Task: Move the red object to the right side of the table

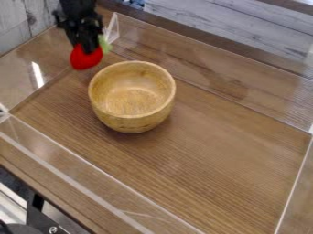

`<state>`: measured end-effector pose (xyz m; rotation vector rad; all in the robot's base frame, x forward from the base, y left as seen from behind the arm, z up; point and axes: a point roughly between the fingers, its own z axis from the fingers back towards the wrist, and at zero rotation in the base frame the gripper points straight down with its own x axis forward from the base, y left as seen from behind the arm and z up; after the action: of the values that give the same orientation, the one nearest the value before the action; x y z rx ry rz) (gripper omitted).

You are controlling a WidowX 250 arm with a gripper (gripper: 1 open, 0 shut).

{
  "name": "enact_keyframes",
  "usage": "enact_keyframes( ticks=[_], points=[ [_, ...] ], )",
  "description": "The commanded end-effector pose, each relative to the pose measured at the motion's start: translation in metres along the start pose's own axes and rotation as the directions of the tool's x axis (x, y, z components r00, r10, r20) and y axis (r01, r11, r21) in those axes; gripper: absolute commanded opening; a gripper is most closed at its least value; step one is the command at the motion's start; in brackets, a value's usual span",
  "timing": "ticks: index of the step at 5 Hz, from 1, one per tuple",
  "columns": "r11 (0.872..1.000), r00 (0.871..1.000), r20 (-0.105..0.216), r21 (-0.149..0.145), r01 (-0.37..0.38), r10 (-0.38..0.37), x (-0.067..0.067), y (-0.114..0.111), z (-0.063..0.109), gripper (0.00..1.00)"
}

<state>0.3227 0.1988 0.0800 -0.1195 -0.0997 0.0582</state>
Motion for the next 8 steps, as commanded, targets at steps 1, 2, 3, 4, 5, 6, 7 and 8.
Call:
enact_keyframes(
  ticks=[1,2,3,4,5,6,7,8],
  points=[
    [0.997,0.993,0.09,0.003,0.083,-0.083,0.005,-0.022,0.035,0.0],
    [0.979,0.977,0.081,-0.04,0.2,-0.196,0.009,-0.05,0.04,0.0],
    [0.945,0.947,0.062,-0.076,0.318,-0.314,0.009,-0.082,0.033,0.0],
    [0.916,0.923,0.049,-0.11,0.386,-0.383,0.006,-0.115,0.029,0.0],
    [0.9,0.911,0.047,-0.136,0.413,-0.411,0.001,-0.14,0.03,0.0],
    [0.852,0.867,0.049,-0.166,0.497,-0.496,-0.015,-0.155,0.034,0.0],
    [0.795,0.816,0.058,-0.197,0.574,-0.575,-0.034,-0.174,0.037,0.0],
    [0.808,0.831,0.067,-0.204,0.553,-0.552,-0.047,-0.191,0.029,0.0]
  ],
)
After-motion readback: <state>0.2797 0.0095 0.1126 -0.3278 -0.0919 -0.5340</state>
